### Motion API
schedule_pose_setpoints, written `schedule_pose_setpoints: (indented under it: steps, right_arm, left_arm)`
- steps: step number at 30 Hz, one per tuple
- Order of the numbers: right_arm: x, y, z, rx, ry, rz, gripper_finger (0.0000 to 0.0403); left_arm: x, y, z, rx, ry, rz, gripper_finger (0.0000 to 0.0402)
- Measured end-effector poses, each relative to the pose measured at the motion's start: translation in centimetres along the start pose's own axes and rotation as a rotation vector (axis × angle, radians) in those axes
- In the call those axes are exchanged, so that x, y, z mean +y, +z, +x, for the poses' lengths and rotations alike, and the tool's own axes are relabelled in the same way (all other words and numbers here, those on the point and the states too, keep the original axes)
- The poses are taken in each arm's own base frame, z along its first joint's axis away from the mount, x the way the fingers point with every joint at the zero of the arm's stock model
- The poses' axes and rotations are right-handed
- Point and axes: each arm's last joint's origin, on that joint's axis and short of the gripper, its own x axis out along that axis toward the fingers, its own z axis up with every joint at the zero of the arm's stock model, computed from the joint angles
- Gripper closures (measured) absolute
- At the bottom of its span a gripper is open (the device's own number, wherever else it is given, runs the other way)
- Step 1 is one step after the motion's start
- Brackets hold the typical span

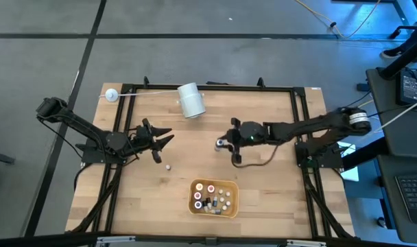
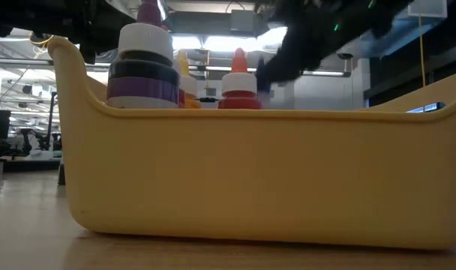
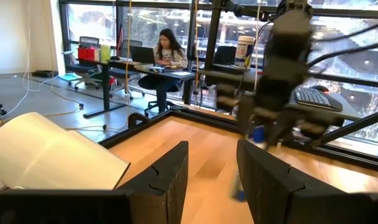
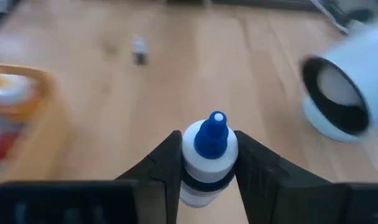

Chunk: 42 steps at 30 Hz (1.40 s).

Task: Pick & Place food coloring
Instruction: Put the big blue food coloring bottle into the yellow bin

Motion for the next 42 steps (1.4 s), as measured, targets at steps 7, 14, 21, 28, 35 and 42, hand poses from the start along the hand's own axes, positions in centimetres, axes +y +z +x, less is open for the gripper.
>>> schedule_pose_setpoints:
  steps: [7,14,21,28,35,42]
  right_arm:
    - [6.5,3.5,-3.0,0.005,0.068,-0.052,0.0281]
    - [12.0,3.2,-4.9,-0.021,0.164,-0.034,0.0281]
    - [15.9,2.6,-3.9,-0.123,0.212,-0.08,0.0281]
    - [17.8,1.0,-0.9,-0.153,0.222,-0.153,0.0281]
    - [18.6,-0.6,1.1,-0.123,0.22,-0.14,0.0281]
    - [18.4,-1.7,2.6,-0.084,0.204,-0.153,0.0281]
  left_arm:
    - [0.0,0.0,0.0,0.0,0.0,0.0,0.0267]
    - [0.0,-0.1,0.0,0.005,0.001,0.006,0.0271]
    - [0.0,-0.1,0.0,0.005,0.001,0.006,0.0272]
    - [0.0,-0.2,0.0,0.012,0.002,0.014,0.027]
    - [0.1,-0.4,0.0,0.028,0.005,0.032,0.0268]
    - [0.1,-0.5,0.0,0.038,0.012,0.044,0.027]
